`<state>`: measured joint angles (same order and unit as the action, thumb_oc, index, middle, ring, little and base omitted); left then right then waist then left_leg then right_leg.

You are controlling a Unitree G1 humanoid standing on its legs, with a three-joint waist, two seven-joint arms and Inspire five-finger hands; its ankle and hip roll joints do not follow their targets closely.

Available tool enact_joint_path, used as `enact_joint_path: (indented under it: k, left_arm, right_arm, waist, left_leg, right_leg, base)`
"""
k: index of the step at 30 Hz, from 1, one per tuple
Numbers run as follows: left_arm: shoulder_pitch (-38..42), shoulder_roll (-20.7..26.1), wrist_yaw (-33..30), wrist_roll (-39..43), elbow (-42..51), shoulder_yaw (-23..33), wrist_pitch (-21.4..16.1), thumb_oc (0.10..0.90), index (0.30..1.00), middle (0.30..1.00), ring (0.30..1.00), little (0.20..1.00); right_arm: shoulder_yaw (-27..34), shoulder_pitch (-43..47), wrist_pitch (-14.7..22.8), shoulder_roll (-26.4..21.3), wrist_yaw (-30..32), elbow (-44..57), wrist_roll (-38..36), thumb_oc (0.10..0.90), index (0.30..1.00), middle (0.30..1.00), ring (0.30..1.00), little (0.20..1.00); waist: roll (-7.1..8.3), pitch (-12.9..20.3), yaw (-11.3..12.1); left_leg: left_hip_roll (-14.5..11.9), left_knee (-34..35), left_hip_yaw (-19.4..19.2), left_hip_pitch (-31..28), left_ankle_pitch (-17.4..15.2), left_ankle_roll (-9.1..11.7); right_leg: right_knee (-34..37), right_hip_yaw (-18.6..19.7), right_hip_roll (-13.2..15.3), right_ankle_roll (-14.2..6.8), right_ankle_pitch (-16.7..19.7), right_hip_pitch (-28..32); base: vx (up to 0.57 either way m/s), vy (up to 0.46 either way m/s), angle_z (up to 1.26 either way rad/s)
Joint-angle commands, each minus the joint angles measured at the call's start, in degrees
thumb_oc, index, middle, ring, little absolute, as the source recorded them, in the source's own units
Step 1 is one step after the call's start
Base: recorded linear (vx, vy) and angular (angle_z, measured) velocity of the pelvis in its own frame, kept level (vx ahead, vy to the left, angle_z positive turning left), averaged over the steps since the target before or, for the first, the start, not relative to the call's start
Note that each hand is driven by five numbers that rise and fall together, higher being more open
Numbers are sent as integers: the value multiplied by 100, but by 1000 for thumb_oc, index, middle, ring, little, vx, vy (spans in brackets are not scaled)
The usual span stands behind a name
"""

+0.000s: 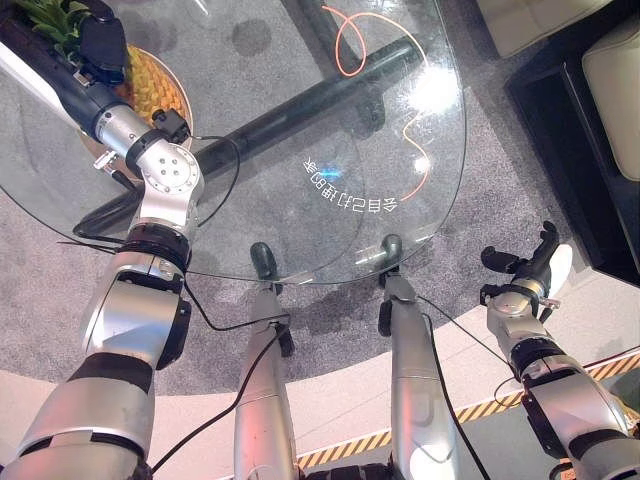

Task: Pick up the fruit to the plate

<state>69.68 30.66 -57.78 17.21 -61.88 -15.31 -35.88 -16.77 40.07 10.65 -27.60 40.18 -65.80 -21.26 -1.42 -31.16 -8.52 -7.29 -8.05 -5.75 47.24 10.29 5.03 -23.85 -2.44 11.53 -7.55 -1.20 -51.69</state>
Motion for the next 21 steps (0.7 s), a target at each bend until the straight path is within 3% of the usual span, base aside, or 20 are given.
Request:
enact_joint_path:
  k: [1, 12, 21]
  left_arm:
    - [533, 677, -113, -90, 146, 45, -679, 270, 446, 446, 446, 370]
    - [226, 630, -17, -179, 398, 132, -837, 251, 429, 429, 429, 351]
    - [-153, 517, -8, -298, 728, 224, -934, 331, 498, 498, 498, 431]
  right_arm:
    - [81, -44, 163, -153, 393, 23, 126, 800, 900, 900, 900, 900]
    - [154, -25, 243, -158, 430, -14, 109, 800, 900, 900, 900, 900]
    - [217, -43, 193, -139, 514, 65, 119, 800, 900, 900, 900, 900]
  waist:
    - [230, 137, 190]
    - [215, 137, 291]
    - [208, 137, 372]
  left_leg:
    - [168, -890, 21, -8, -977, 48]
    - [179, -808, 61, 18, -901, 50]
    - [203, -799, 82, 20, -894, 37]
  right_leg:
    - [358, -167, -386, 186, 56, 190]
    - [418, -245, -356, 174, 120, 188]
    - [447, -304, -335, 167, 141, 218]
  base:
    - [0, 0, 0]
    - [-13, -4, 0]
    - [-13, -3, 0]
